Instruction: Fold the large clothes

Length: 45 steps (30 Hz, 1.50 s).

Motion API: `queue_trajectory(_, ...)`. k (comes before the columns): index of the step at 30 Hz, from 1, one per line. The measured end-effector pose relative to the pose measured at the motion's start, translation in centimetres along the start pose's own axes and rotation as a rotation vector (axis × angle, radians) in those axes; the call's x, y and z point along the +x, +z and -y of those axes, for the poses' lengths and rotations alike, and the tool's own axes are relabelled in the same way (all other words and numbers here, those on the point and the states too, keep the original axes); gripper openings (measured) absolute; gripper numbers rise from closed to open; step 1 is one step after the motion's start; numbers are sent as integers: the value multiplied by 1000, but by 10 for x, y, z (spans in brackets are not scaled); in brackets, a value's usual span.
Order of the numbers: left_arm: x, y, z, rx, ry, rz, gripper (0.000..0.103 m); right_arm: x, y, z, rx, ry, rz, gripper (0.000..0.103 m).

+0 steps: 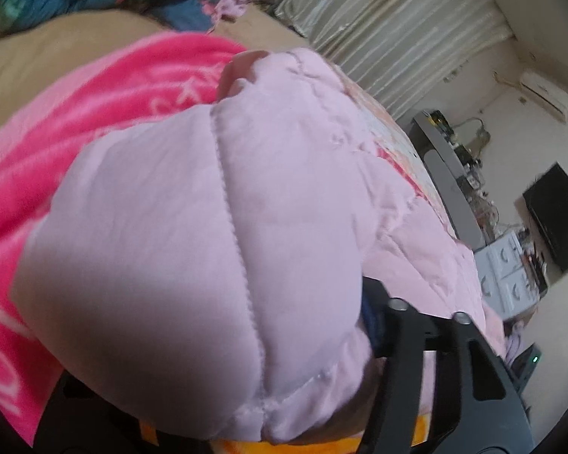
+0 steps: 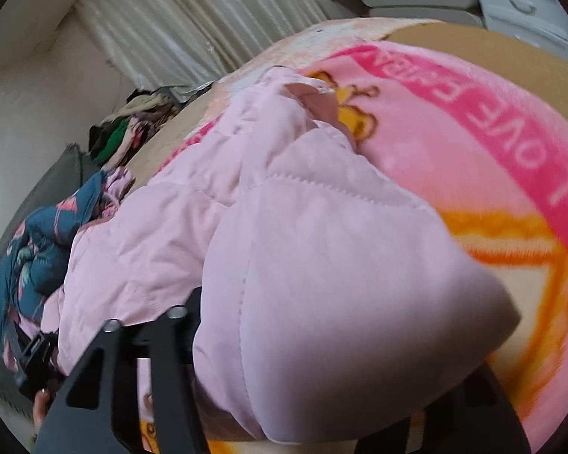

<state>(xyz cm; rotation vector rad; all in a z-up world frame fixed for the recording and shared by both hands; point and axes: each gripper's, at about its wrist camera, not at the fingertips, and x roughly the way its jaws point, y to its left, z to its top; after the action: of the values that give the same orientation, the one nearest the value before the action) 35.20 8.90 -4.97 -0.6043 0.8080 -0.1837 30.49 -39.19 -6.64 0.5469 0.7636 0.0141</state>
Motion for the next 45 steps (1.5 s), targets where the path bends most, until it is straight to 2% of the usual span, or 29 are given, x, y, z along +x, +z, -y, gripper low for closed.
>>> queue_trajectory(3, -10, 1, 7, 39, -3, 12, 37, -11, 3, -16, -89, -10, 20, 38)
queue_trajectory(9, -37, 2, 11, 103, -2, 41, 33, -35, 6, -39, -195, 5, 71, 34)
queue_trajectory(18, -87, -20, 34, 201, -5, 89, 32, -83, -14, -59, -303, 32, 119, 32)
queue_trajectory(23, -107, -37, 34, 240, 3, 96, 32, -107, -32, -67, -353, 34, 135, 32)
queue_trajectory(35, -149, -64, 17, 248, 6, 95, 32, -154, -71, -77, -399, 31, 128, 32)
queue_trajectory(45, -165, -85, 9, 275, 21, 86, 33, -176, -102, -63, -385, 6, 133, 32)
